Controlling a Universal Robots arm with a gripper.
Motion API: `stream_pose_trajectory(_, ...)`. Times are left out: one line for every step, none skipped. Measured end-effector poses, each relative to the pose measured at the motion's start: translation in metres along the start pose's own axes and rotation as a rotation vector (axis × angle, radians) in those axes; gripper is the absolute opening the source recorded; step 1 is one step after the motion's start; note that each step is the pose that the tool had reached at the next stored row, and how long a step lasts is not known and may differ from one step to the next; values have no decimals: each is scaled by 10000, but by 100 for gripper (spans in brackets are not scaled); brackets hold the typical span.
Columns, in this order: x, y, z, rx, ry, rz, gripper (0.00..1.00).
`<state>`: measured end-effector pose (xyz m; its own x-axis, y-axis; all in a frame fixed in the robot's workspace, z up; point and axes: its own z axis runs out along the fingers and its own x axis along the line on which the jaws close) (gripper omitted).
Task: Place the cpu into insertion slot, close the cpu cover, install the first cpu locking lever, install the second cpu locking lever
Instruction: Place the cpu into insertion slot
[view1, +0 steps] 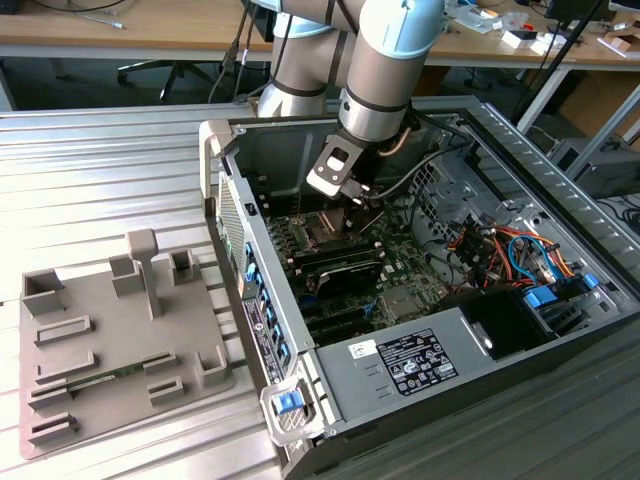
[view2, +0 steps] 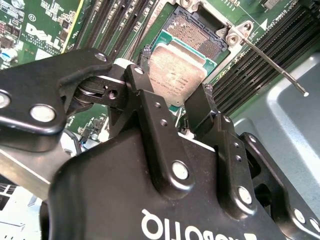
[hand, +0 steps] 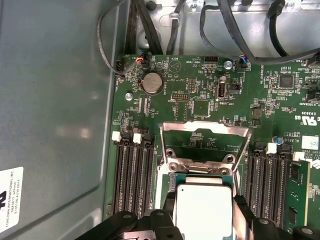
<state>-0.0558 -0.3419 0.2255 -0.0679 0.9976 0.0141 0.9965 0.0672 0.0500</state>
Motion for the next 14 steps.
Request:
stream_pose_trajectory(0,0,0,0,-3,49,53)
stream_pose_trajectory(0,0,2,-2,-5,94,53)
stream_pose_trajectory(0,0,3,-3,-6,129,53)
stream_pose_trajectory(0,0,4,-3,-8,162,53)
stream_pose_trajectory(0,0,5,-3,-11,222,53)
stream_pose_trajectory(0,0,7,-3,-12,241,53)
stream_pose_trajectory(0,-1,9,-5,-11,243,53)
stream_pose_trajectory(0,-7,11,-5,-12,246,53)
stream_pose_trajectory(1,-17,14,-3,-13,242,53)
stream_pose_trajectory(1,-28,17,-4,-12,243,53)
stream_pose_trajectory(2,-36,20,-4,-13,242,53)
stream_pose_trajectory(3,-47,23,-4,-13,243,53)
stream_pose_trajectory(4,-49,29,-5,-10,244,53)
stream_pose_trajectory(3,-50,36,-5,-11,247,53)
